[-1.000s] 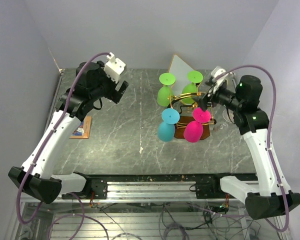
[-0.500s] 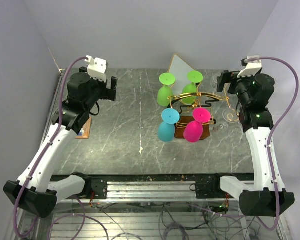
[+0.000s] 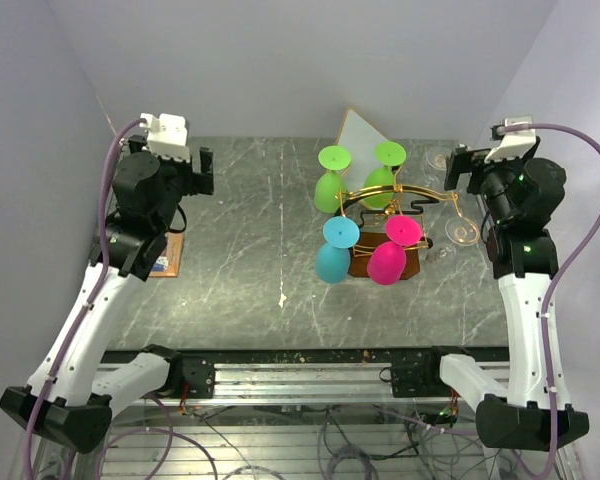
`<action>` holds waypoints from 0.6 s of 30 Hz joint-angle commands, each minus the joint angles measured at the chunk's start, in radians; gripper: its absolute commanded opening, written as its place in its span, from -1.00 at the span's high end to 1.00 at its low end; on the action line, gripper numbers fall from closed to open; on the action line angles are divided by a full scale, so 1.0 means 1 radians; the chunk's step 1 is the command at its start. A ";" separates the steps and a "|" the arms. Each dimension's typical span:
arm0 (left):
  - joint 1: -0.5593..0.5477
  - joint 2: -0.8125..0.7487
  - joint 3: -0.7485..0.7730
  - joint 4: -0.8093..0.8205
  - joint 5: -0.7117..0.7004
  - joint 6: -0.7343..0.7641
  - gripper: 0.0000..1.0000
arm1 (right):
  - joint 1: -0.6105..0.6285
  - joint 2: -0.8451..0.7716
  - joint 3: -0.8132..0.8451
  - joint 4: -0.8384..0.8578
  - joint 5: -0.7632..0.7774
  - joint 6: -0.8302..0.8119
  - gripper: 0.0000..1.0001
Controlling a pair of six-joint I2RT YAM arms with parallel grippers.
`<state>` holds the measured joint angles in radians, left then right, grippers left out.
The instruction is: Place the wine glass upside down on the wine glass rack
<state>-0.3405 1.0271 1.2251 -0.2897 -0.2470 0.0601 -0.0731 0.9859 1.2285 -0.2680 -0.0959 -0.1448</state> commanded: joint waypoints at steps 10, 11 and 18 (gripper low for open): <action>0.057 -0.130 -0.127 0.031 0.163 0.016 -0.99 | -0.007 -0.150 -0.124 -0.142 -0.015 -0.078 -1.00; 0.057 -0.132 -0.117 0.013 0.179 0.027 -0.99 | -0.007 -0.171 -0.133 -0.152 -0.005 -0.085 -1.00; 0.064 -0.155 -0.076 -0.061 0.212 0.046 -0.99 | -0.007 -0.270 -0.154 -0.188 0.048 -0.102 -1.00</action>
<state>-0.2897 0.9016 1.1225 -0.3183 -0.0845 0.0875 -0.0731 0.7673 1.0794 -0.4366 -0.0967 -0.2260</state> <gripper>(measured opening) 0.994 0.996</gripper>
